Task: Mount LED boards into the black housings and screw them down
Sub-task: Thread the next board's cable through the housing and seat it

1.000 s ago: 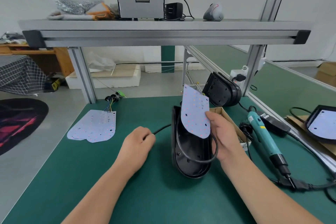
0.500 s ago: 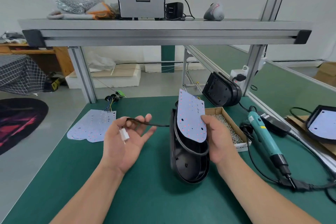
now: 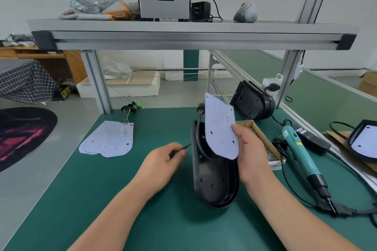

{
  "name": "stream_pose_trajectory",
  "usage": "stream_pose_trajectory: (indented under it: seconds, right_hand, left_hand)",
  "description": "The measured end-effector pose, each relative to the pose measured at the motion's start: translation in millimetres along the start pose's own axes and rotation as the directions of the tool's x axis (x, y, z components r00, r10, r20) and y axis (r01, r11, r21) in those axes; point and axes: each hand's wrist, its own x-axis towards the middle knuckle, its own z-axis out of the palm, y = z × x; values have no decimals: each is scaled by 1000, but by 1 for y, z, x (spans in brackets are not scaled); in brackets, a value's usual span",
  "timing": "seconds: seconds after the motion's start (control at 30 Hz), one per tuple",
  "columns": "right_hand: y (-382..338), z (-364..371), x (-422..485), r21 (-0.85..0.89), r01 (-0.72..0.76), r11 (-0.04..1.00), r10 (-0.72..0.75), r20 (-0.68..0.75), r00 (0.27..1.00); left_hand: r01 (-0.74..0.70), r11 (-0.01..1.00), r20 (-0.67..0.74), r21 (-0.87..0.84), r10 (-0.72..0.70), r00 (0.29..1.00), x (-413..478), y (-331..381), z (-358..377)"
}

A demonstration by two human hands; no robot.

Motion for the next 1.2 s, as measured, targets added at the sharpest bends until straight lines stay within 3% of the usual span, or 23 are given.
stream_pose_trajectory:
  seconds: [0.1, 0.17, 0.27, 0.37, 0.43, 0.53, 0.6, 0.67, 0.8, 0.97, 1.13, 1.2]
  right_hand:
    - [-11, -6, 0, 23, 88, 996, -87, -47, 995]
    - [-13, -9, 2, 39, 108, 993, -106, -71, 992]
    - [-11, -10, 5, 24, 126, 992, -124, -76, 989]
    - [-4, -9, 5, 2, 130, 991, -130, -47, 990]
    - [0, -8, 4, -27, 96, 995, -97, -42, 994]
    - [4, -6, 3, -40, 42, 998, -44, -47, 998]
    - [9, -4, 1, -71, 12, 997, -14, -25, 1000]
    - [15, -2, -1, -114, -21, 993, 20, -10, 1000]
    - [18, 3, -4, -202, -71, 977, 71, -6, 997]
    - [24, 7, -5, -217, -99, 971, 108, 27, 994]
    - [19, 5, -1, -154, -70, 986, 66, -32, 997]
    - [17, 2, 4, -129, -57, 990, 46, -86, 995]
  left_hand:
    - [93, 995, -149, 29, -88, 985, 2, -2, -6]
    - [153, 987, -214, -39, -158, 964, 4, -4, -11]
    - [223, 968, -258, -118, -246, 934, 5, -7, -13]
    - [252, 967, -280, -28, -249, 927, 5, -6, -6]
    - [277, 949, -261, -154, -309, 914, 7, -3, -2]
    - [280, 772, -118, -571, -414, 903, 6, 7, 4]
    - [284, 630, 20, -723, -392, 920, 3, 14, 11]
    - [293, 500, 128, -815, -338, 932, 0, 21, 16]
    - [354, 341, 262, -871, -288, 921, -4, 29, 20]
    - [351, 221, 289, -910, -270, 919, -3, 26, 19]
    - [202, 128, 142, -971, -370, 918, 3, 25, 3]
    - [130, 199, 37, -971, -414, 909, 4, 23, -2]
